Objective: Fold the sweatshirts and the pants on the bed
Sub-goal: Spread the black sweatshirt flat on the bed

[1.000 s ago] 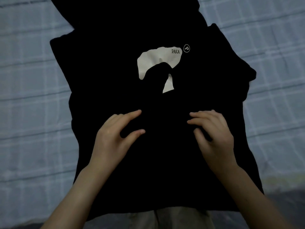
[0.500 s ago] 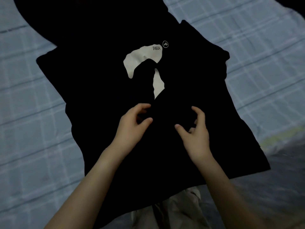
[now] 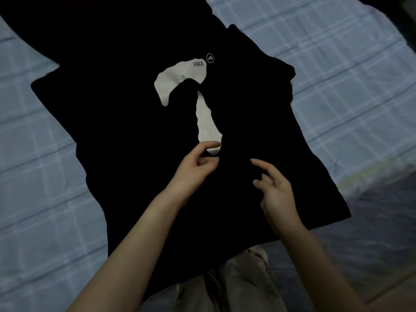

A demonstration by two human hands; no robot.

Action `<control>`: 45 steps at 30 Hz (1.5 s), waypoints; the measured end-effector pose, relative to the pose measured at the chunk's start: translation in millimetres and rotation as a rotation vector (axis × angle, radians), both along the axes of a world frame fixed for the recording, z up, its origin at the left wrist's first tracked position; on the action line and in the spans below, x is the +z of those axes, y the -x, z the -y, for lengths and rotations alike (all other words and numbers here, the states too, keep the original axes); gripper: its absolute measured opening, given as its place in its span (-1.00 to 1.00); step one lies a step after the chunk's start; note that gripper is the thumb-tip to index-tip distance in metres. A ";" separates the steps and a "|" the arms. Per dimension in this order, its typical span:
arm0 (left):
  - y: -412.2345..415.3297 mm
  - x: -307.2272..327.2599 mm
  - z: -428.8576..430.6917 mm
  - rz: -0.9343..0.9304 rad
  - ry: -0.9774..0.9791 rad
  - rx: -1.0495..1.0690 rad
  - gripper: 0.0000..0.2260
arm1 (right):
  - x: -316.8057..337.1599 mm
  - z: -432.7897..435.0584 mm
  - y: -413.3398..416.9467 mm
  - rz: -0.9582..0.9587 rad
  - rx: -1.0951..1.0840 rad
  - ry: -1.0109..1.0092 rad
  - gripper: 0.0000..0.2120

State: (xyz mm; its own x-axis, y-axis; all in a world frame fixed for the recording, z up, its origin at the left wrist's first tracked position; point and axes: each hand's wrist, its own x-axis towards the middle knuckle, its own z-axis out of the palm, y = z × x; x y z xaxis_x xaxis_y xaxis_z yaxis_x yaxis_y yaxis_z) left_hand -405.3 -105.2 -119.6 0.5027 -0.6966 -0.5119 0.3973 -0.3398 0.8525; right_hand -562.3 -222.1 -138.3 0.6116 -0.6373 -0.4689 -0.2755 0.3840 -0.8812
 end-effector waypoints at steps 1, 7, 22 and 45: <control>2.3 -2.3 4.9 -0.050 0.018 -0.006 -0.62 | 1.3 0.1 0.7 -0.034 0.010 0.061 -0.60; 20.3 -11.7 15.8 0.336 -0.093 -0.085 -0.24 | 7.8 11.3 -2.4 -0.076 0.000 0.245 -0.77; -15.7 4.4 -14.5 0.562 -0.226 -0.180 -0.31 | 6.7 28.1 -5.0 -0.183 -0.045 0.150 -0.74; -13.2 -20.7 13.8 0.579 -0.250 -0.169 -0.36 | 7.2 40.4 -35.3 -0.259 0.198 0.456 -0.44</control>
State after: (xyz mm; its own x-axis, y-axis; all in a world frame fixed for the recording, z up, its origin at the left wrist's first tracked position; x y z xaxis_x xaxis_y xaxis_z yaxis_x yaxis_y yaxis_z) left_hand -392.0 -119.0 -140.3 0.6393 -0.6854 -0.3485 -0.1787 -0.5732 0.7997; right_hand -527.0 -262.5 -131.2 0.6416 -0.6954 -0.3238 -0.5333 -0.1010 -0.8399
